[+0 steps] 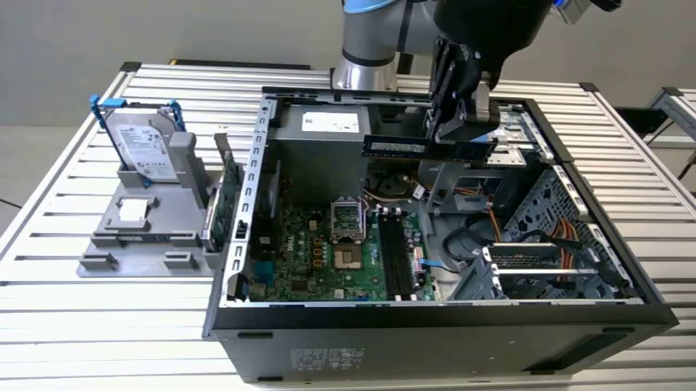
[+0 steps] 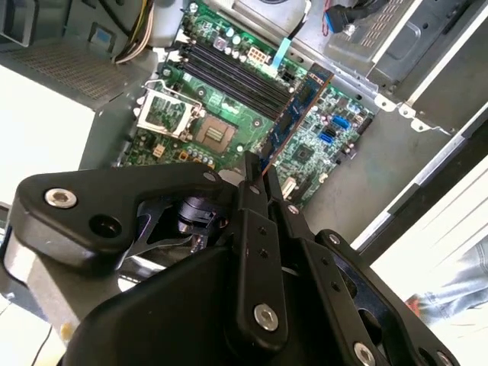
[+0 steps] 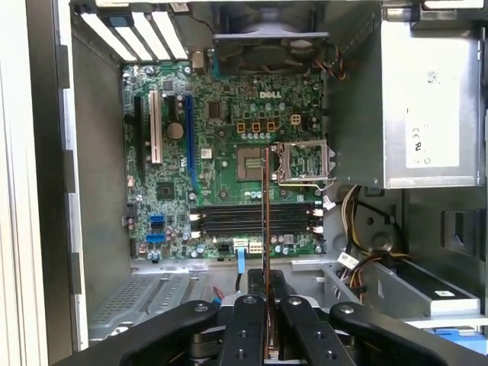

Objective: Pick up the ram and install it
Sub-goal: 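Pick up the ram and move it above insertion slot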

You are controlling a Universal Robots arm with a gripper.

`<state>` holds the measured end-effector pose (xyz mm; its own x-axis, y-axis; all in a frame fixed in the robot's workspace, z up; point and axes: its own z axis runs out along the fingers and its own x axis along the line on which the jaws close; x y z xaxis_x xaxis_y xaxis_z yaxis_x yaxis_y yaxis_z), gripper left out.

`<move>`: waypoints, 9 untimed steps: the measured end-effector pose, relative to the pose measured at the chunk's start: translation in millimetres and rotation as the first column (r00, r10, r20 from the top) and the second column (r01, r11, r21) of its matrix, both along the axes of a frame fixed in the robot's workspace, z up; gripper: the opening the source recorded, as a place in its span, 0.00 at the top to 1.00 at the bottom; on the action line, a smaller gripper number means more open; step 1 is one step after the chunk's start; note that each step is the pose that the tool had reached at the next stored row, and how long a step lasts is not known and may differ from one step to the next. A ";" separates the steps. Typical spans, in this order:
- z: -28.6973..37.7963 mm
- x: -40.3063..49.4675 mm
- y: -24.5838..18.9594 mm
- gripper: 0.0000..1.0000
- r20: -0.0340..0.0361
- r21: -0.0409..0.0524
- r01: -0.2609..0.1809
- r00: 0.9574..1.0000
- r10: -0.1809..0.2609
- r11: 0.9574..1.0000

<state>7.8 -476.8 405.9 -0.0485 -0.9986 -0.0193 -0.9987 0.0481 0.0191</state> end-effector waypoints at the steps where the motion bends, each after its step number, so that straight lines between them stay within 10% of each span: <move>1: 0.0 0.0 0.0 1.00 0.000 0.000 0.001 1.000 -0.001 1.000; 9: 0.0 0.1 2.5 1.00 0.000 0.000 0.007 1.000 -0.007 1.000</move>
<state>7.9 -474.3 405.9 -0.0555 -0.9983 -0.0192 -0.9983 0.0552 0.0193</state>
